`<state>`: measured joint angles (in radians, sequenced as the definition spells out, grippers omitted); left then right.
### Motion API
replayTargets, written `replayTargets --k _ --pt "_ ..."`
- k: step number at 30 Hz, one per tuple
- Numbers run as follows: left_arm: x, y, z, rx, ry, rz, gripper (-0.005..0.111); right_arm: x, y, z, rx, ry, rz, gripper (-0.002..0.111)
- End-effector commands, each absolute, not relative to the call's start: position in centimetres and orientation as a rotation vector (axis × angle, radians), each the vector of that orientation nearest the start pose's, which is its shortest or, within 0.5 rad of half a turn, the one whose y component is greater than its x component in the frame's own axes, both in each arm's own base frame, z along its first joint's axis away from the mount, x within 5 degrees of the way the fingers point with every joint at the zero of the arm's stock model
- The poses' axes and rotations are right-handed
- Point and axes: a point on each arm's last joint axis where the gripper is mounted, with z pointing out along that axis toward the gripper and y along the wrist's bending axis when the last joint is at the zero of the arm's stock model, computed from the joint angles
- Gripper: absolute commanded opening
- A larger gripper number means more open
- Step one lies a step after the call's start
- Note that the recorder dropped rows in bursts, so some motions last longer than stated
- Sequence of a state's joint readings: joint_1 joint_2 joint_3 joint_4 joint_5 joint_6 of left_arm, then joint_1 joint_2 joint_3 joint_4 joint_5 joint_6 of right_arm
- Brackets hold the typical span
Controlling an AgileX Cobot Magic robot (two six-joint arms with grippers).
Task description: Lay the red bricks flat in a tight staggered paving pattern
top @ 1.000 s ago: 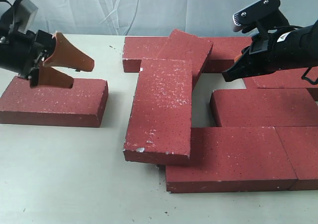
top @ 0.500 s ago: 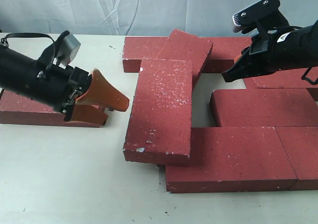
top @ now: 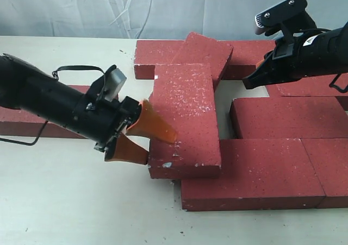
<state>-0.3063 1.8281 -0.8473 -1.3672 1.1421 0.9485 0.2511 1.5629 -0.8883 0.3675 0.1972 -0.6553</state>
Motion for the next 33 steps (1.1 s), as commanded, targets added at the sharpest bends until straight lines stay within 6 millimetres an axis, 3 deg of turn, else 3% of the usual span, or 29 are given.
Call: replayTargets --k 1,5,11,16,19,23,25,28,33 --pt "25.6 -17.4 15.0 0.365 2.678 -1.72 0.101 31.2 8.6 22.4 -0.655 2.234 0.058 -0.001" --pt "25.9 -17.4 13.9 0.317 2.709 -1.684 0.101 31.2 8.6 22.4 -0.653 2.234 0.06 -0.001" --pt "25.9 -17.4 13.9 0.324 2.711 -1.669 0.101 31.2 8.6 22.4 -0.653 2.234 0.06 -0.001" --pt "26.5 -17.2 13.4 0.357 2.686 -1.541 0.101 31.2 8.6 22.4 -0.653 2.234 0.06 -0.001" --pt "26.4 -17.6 14.3 0.359 2.585 -1.693 0.101 31.2 8.6 22.4 -0.653 2.234 0.06 -0.001" --pt "26.6 -18.4 13.9 0.298 2.597 -1.614 0.096 31.2 8.6 22.4 -0.653 2.234 0.06 -0.001" --pt "26.1 -19.2 13.9 0.331 2.604 -1.619 0.088 31.2 8.6 22.4 -0.653 2.234 0.06 -0.001" --pt "26.0 -19.4 13.8 0.322 2.609 -1.614 0.067 31.2 8.6 22.4 -0.653 2.234 0.06 -0.001" --pt "25.5 -19.6 14.6 0.398 2.557 -1.721 0.0 31.2 8.6 22.4 -0.65 2.233 0.06 -0.001"
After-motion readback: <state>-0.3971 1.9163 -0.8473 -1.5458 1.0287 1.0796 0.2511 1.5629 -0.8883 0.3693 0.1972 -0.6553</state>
